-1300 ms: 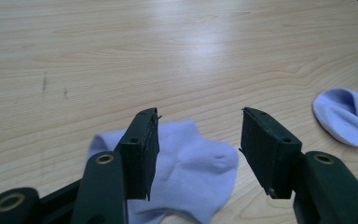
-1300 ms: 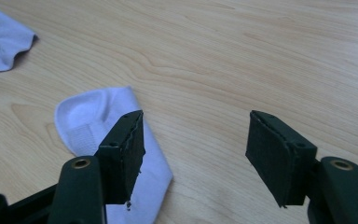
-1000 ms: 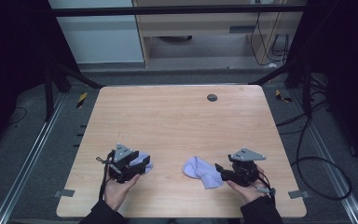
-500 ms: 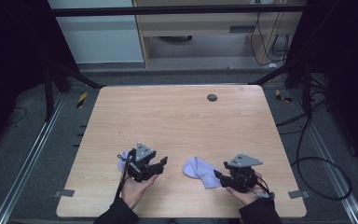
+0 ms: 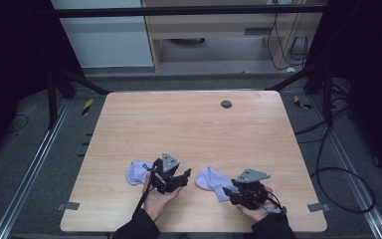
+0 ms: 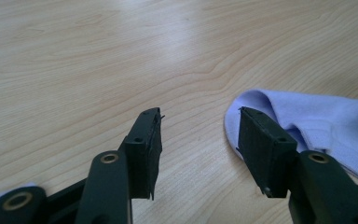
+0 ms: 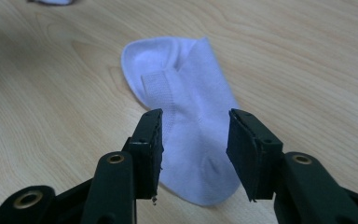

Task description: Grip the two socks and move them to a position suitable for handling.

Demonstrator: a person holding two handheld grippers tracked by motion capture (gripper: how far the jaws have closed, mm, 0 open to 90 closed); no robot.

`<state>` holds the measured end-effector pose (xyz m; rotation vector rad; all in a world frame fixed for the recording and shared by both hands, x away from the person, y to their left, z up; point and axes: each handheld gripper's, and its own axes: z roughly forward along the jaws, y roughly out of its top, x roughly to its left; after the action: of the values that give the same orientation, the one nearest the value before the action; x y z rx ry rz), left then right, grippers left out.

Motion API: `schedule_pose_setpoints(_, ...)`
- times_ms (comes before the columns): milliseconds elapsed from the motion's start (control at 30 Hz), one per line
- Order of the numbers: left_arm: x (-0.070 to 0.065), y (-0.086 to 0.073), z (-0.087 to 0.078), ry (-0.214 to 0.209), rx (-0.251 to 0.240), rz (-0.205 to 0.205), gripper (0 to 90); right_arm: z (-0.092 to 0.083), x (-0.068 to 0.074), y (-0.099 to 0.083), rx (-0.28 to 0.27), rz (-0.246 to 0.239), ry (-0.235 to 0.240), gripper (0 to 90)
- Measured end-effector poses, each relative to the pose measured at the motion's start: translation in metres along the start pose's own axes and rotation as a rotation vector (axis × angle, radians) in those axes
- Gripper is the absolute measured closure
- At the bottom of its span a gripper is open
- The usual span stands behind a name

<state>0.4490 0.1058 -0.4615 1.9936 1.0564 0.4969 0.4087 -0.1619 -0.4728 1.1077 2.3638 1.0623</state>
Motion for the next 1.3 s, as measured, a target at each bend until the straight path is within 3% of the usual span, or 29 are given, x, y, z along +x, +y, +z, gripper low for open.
schedule_pose_setpoints(433, -0.018, -0.005, 0.028, 0.0, 0.048, 0.028, 53.9, 0.012, 0.008, -0.003, 0.048, -0.033, 0.034, 57.7)
schedule_pose_setpoints(700, -0.021, -0.007, 0.036, 0.008, 0.077, 0.034, 56.7, 0.017, 0.011, -0.005, 0.075, -0.042, 0.051, 58.8)
schedule_pose_setpoints(1100, -0.028, -0.011, 0.046, -0.009, 0.115, 0.036, 67.5, 0.023, 0.012, -0.006, 0.109, -0.048, 0.081, 65.5)
schedule_pose_setpoints(1300, -0.031, -0.012, 0.048, -0.023, 0.128, 0.025, 78.1, 0.024, 0.012, -0.005, 0.118, -0.033, 0.104, 73.8)
